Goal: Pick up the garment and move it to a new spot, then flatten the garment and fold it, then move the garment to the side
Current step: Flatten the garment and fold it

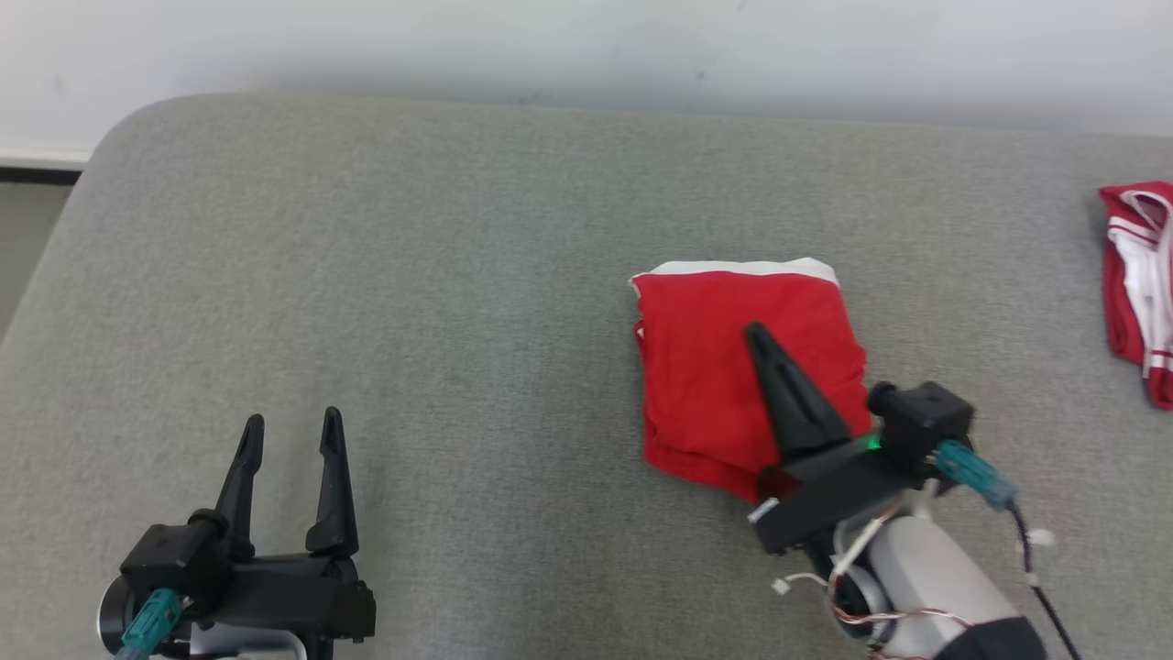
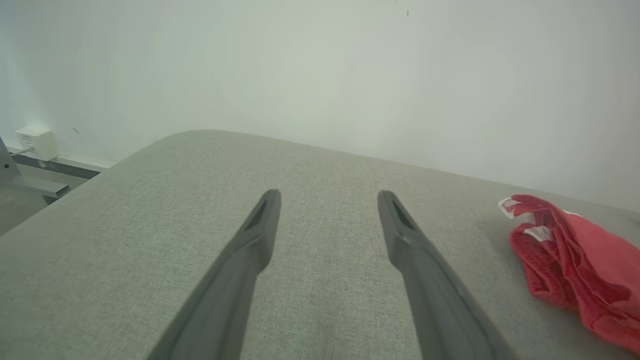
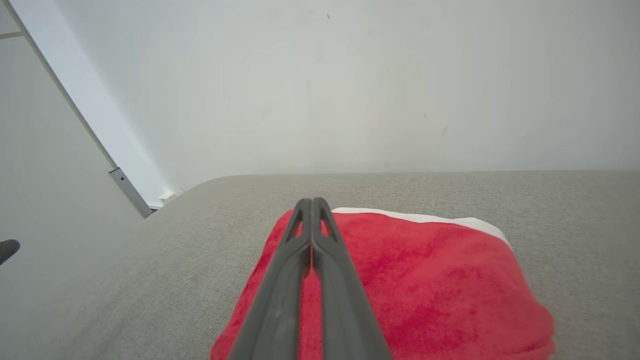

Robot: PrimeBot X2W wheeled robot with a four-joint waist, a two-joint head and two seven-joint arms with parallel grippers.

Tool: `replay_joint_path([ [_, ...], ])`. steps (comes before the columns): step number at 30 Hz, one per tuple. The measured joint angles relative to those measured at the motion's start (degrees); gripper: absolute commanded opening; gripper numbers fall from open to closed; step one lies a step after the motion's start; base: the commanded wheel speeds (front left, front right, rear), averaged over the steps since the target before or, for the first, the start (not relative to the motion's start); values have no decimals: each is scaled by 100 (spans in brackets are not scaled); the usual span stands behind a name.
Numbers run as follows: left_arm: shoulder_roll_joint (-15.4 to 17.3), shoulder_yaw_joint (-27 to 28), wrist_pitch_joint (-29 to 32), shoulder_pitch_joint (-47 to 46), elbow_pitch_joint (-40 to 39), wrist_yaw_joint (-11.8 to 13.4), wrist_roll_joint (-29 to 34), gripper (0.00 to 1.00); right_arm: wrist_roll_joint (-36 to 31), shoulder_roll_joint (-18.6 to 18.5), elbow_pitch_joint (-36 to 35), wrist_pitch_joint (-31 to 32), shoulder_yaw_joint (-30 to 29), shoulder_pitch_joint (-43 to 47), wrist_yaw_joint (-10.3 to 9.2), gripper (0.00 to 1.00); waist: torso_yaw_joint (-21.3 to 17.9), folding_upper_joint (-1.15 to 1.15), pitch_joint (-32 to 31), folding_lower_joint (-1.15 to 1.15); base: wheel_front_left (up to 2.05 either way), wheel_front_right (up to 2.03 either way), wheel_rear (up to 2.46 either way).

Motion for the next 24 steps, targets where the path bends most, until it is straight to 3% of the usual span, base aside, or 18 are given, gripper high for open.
replay_joint_path([
  [11, -1, 89, -1, 94, 12, -56, 315, 100, -343, -460, -826, 0, -1216, 1000, -1, 0, -487, 0, -266, 0, 0, 0, 0],
  [12, -1, 101, 0, 115, 12, -57, 333, 100, -355, -479, -886, -1, -1295, 1088, -1, 22, -528, 0, -291, 0, 0, 0, 0],
  [14, -2, 133, 0, 146, 16, -75, 369, 100, -408, -499, -1002, 0, -1410, 1265, -1, 47, -601, 0, -341, 0, 0, 0, 0],
  [15, 0, 155, -1, 152, 21, -101, 386, 100, -430, -499, -1056, 0, -1457, 1361, 0, 82, -635, 0, -368, 0, 0, 0, 0],
  [16, 0, 175, -1, 156, 26, -105, 413, 100, -445, -497, -1102, 0, -1503, 1452, 0, 100, -664, 0, -397, 0, 0, 0, 0],
  [24, 16, 224, 0, 345, 63, -194, 624, 100, -632, -443, -1396, -1, -1684, 2082, -1, 100, -829, 0, -623, 0, 0, 0, 0],
])
